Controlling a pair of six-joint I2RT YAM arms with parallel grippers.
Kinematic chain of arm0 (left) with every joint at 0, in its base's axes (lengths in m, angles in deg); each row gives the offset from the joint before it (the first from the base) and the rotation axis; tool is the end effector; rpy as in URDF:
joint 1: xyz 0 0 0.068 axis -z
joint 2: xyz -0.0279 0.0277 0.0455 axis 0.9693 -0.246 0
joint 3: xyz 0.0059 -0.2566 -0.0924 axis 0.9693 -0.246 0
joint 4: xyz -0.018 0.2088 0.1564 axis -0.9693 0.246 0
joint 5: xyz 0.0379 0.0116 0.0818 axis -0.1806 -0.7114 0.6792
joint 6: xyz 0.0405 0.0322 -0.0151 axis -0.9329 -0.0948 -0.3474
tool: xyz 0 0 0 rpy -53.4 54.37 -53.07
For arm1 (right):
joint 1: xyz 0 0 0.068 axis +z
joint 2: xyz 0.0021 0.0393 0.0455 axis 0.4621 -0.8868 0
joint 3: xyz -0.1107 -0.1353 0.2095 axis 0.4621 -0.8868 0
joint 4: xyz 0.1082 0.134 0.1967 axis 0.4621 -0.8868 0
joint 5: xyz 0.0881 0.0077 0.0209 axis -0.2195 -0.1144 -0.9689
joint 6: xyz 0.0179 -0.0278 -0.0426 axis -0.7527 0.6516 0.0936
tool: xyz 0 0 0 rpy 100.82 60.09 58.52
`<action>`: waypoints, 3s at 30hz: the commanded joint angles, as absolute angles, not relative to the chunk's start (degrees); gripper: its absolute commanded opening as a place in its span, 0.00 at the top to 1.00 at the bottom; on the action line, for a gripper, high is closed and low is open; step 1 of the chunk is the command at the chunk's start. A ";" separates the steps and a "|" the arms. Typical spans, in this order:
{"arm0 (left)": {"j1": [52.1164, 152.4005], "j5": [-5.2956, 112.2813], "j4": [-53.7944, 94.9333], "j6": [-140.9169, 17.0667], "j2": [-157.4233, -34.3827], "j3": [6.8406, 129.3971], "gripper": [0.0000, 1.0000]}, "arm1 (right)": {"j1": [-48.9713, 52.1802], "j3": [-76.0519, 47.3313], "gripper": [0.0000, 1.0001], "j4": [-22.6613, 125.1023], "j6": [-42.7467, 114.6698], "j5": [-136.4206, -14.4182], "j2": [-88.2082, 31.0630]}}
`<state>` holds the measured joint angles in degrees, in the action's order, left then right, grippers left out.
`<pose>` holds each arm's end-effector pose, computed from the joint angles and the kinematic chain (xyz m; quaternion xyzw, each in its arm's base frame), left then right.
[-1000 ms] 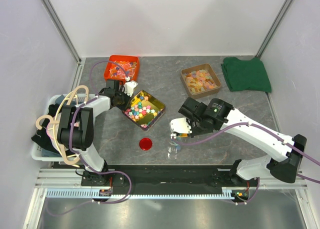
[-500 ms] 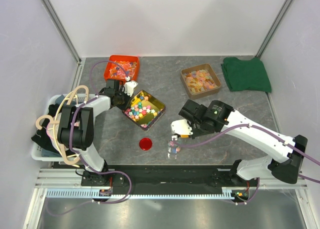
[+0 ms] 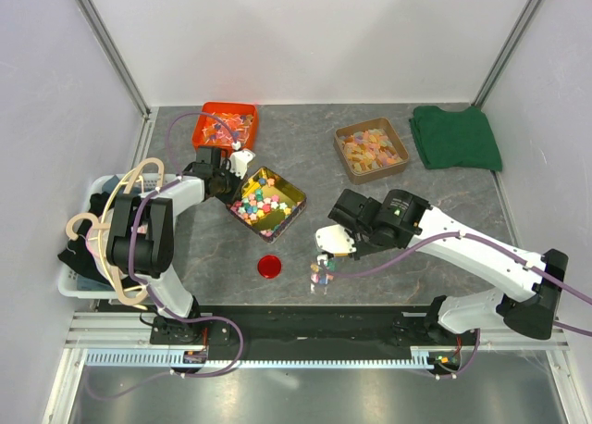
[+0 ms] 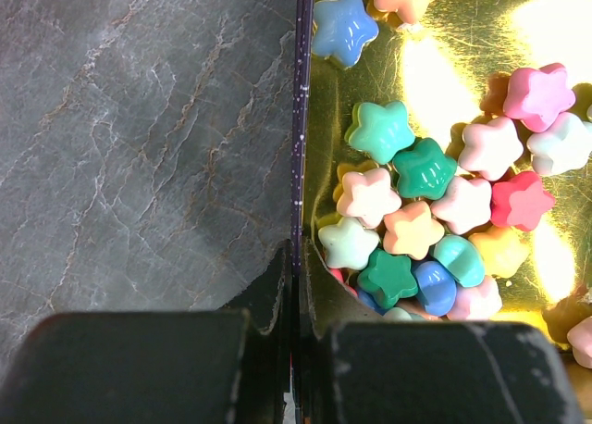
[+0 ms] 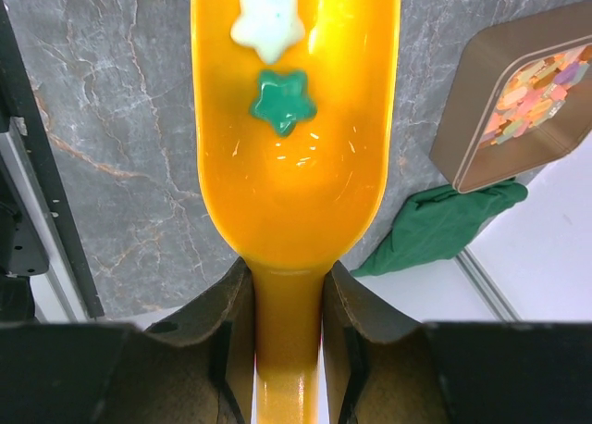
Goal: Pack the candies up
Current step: Place the fake candies in the packing bottle, then scoop the fake candies from the storage box.
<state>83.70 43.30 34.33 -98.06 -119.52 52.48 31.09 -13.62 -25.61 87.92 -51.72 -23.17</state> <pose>0.3409 -0.0589 0.1656 0.3101 0.8878 -0.1070 0.3227 0.1249 0.1859 0.3270 -0.7638 0.6199 -0.1244 0.1299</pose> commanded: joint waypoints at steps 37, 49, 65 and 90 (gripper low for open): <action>83.49 38.55 34.18 -98.55 -120.16 55.88 0.98 | 33.91 -4.04 1.00 -24.75 90.85 -40.71 -25.18; 89.73 47.34 38.49 -104.62 -115.51 62.30 0.98 | 26.18 -1.32 1.00 -1.63 101.65 -33.59 -39.15; 95.97 58.33 26.37 -107.61 -108.65 58.62 0.98 | 23.98 4.75 1.00 1.10 107.81 -29.37 -52.78; 98.43 53.23 29.35 -107.34 -108.12 55.45 0.98 | 26.17 -3.94 1.00 13.31 119.24 -12.85 -57.27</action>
<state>97.87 58.03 32.24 -108.66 -111.21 54.69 25.01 -2.14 8.99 116.47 -20.08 -56.18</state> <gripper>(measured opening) 0.035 0.349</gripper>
